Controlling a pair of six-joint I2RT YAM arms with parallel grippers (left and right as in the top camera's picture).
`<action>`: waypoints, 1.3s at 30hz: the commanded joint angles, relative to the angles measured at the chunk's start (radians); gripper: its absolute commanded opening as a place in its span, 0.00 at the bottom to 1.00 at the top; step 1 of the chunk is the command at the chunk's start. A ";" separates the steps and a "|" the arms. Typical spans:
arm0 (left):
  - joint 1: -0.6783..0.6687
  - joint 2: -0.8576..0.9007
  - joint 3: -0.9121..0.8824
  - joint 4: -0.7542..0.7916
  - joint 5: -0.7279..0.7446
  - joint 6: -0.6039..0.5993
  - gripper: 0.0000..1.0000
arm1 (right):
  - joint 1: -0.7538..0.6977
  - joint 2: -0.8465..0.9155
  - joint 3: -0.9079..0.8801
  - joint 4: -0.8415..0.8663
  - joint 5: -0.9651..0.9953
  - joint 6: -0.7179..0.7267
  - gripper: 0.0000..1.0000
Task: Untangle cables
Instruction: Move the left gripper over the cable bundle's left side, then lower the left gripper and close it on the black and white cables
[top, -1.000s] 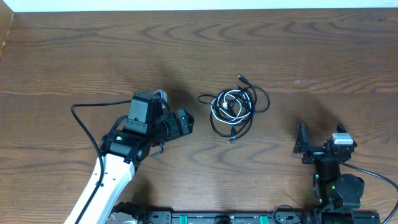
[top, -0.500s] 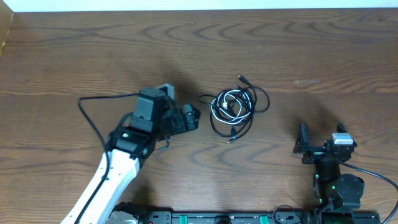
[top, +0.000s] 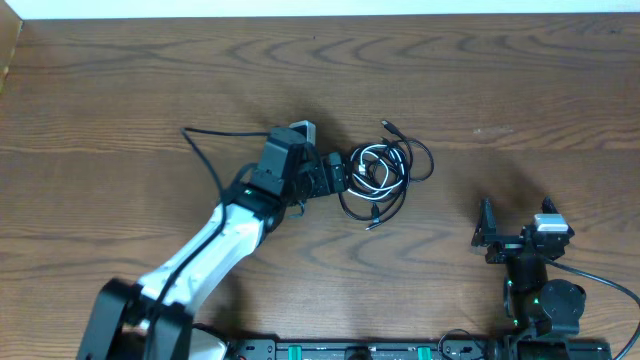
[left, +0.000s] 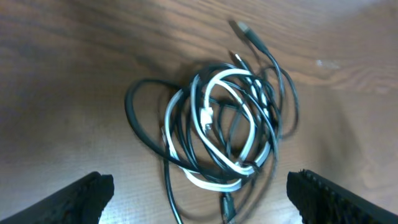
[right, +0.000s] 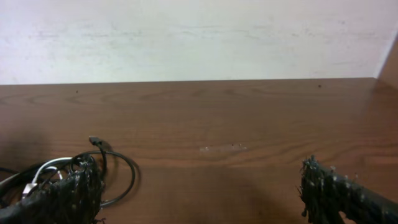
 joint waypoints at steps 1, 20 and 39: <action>-0.024 0.098 0.026 0.071 -0.021 0.006 0.96 | 0.003 -0.004 -0.002 -0.004 0.005 -0.012 0.99; -0.163 0.276 0.026 0.090 -0.245 0.104 0.41 | 0.003 -0.004 -0.002 -0.004 0.005 -0.012 0.99; -0.162 0.181 0.026 -0.185 -0.395 0.164 0.08 | 0.003 -0.004 -0.002 -0.004 0.005 -0.012 0.99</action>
